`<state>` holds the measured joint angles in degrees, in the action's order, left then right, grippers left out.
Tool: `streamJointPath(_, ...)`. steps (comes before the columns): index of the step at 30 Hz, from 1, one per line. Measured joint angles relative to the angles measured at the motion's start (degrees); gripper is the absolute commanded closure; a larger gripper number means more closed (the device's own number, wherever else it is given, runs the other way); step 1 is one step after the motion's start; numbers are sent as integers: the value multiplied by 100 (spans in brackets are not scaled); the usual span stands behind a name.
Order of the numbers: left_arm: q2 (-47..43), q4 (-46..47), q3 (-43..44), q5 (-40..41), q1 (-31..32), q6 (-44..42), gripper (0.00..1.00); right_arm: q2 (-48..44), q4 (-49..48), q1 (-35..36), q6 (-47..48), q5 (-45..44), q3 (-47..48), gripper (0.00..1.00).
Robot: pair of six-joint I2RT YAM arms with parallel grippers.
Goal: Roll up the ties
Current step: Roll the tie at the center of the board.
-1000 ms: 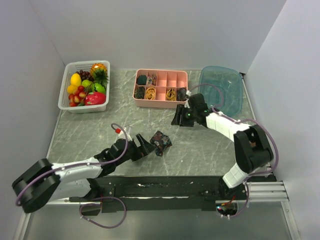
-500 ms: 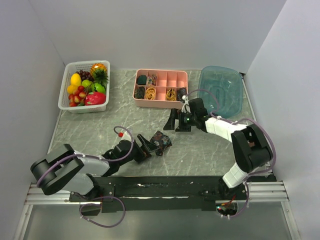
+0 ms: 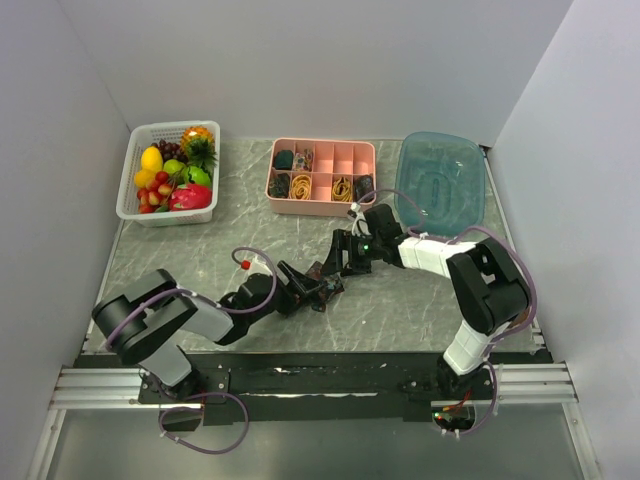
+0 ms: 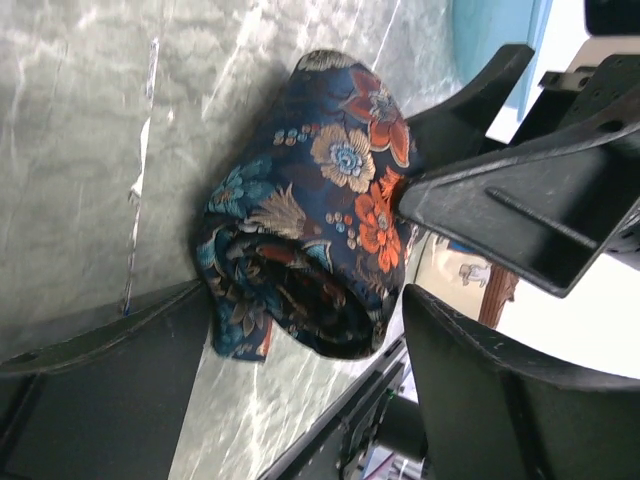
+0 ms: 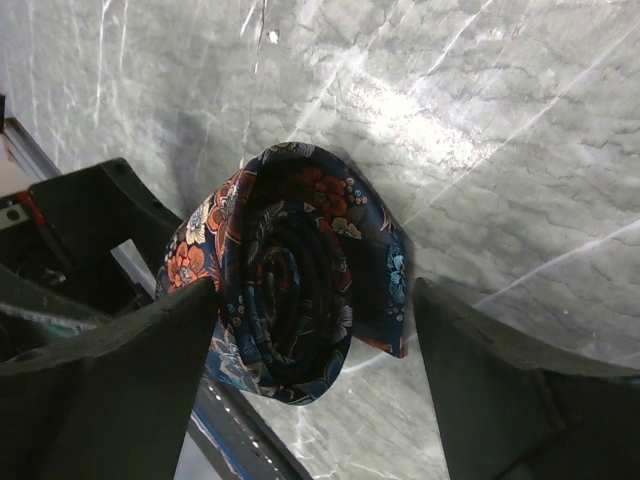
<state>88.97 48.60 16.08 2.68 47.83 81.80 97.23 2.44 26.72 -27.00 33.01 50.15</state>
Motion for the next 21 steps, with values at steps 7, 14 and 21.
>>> streamJointPath(7,372,498,20,125,-22,33,22,74,-245,4,-59,118,-2,30)
streamJointPath(14,852,1047,98,164,-31,-57,35,260,-345,42,-122,227,-2,37)
streamJointPath(21,1169,1502,103,177,-31,-74,33,267,-468,44,-197,284,-42,49)
